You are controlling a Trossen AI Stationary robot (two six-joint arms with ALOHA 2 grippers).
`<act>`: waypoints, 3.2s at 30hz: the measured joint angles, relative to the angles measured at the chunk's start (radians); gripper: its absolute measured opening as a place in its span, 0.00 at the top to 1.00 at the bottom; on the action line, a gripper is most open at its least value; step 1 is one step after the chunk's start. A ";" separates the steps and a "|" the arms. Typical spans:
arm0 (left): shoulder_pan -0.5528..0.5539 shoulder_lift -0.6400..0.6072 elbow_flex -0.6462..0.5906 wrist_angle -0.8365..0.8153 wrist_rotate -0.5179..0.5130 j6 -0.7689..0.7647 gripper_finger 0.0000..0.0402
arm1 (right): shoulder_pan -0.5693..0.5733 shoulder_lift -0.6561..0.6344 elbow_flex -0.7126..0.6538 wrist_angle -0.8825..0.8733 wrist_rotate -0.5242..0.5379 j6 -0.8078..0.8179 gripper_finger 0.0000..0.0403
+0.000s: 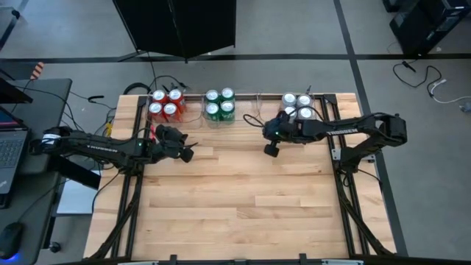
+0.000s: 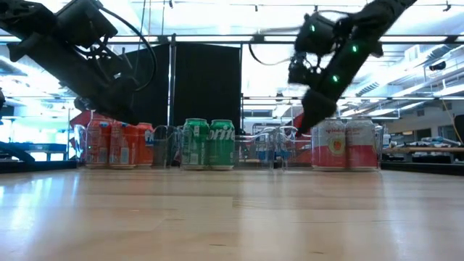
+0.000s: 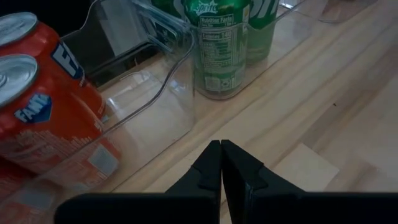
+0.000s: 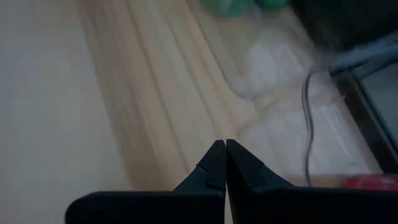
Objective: Sort soda cans
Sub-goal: Move the transparent bin with sorted pink/white soda cans to the top right, then return to Home Position
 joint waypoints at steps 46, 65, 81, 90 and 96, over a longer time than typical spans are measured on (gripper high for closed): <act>0.000 0.000 0.000 0.081 0.081 0.098 0.96 | -0.192 -0.010 -0.164 -0.115 0.268 -0.069 1.00; 0.000 0.000 0.000 0.396 0.347 0.347 0.96 | 0.011 -0.255 -0.325 0.151 0.096 -0.047 1.00; 0.000 0.000 0.000 0.475 0.402 0.397 0.96 | 0.013 -0.665 -0.708 0.623 -0.205 -0.034 1.00; -0.004 0.000 0.000 0.507 0.405 0.431 0.96 | 0.022 -0.991 -0.809 0.561 -0.207 -0.054 1.00; -0.051 0.000 0.000 0.580 0.412 0.521 0.96 | 0.060 -1.151 -0.809 0.430 -0.142 -0.064 1.00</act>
